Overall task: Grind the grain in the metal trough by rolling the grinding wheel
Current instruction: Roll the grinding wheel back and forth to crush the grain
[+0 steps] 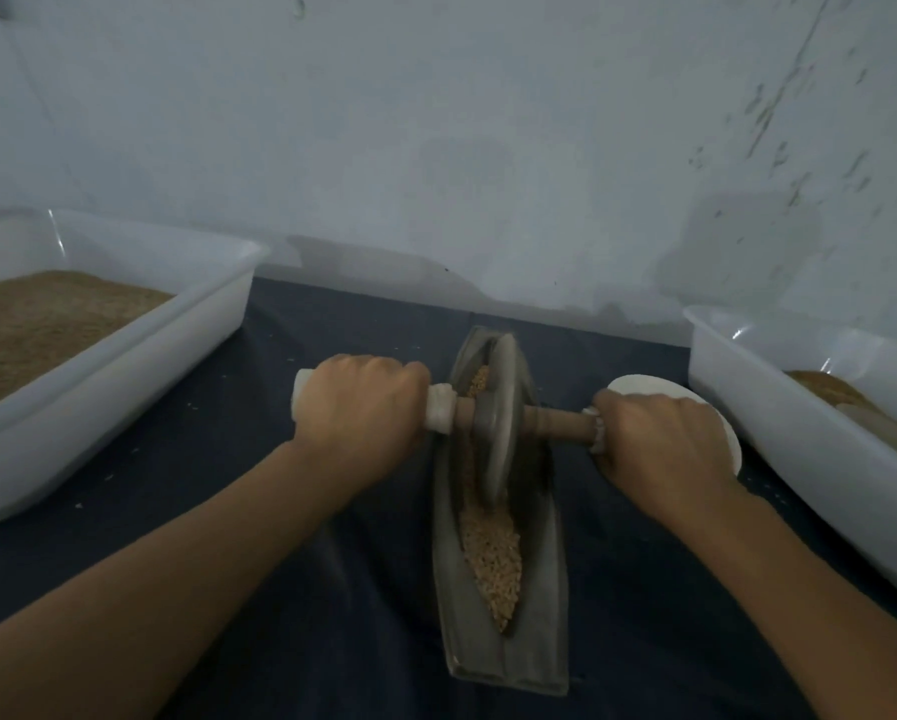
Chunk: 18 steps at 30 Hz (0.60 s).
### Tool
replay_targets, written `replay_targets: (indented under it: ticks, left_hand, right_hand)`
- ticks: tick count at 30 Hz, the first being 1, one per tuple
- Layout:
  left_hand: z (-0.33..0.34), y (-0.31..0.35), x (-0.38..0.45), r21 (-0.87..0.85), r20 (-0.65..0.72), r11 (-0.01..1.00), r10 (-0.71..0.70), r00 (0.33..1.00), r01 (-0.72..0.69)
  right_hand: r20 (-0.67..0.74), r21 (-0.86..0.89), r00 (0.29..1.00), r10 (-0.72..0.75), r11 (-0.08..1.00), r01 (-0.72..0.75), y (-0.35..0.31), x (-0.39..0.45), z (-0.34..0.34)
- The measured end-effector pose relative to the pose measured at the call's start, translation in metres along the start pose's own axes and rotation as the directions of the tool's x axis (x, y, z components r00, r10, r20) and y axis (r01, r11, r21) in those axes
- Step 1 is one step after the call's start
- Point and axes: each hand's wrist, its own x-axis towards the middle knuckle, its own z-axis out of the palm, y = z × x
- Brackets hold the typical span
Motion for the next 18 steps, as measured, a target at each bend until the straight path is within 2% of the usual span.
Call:
replay_targets:
  ticks: [5,8,14,16,18]
  left_hand:
    - [0.011,0.001,0.026,-0.041,0.008,0.999,-0.003,1.0,0.003]
    - [-0.001,0.0,0.012,-0.058,0.027,0.998,-0.001,1.0,0.003]
    - [-0.037,-0.004,-0.04,-0.117,-0.05,0.988,0.095,0.994,-0.101]
    - [-0.035,-0.004,-0.038,-0.132,-0.03,0.987,0.089,0.996,-0.092]
    - [-0.026,-0.003,-0.026,-0.087,0.006,0.993,0.086,0.996,-0.085]
  right_hand:
    - [0.047,0.04,0.996,0.08,0.996,-0.082,0.001,0.019,0.009]
    - [0.126,0.002,0.991,0.048,0.999,-0.048,0.001,0.004,-0.003]
    - [-0.024,0.078,0.998,-0.063,0.995,0.065,-0.004,-0.041,-0.041]
    - [0.02,0.095,0.998,-0.058,0.994,0.056,-0.004,-0.039,-0.039]
    - [0.064,0.04,0.997,-0.038,0.999,0.035,-0.003,-0.028,-0.026]
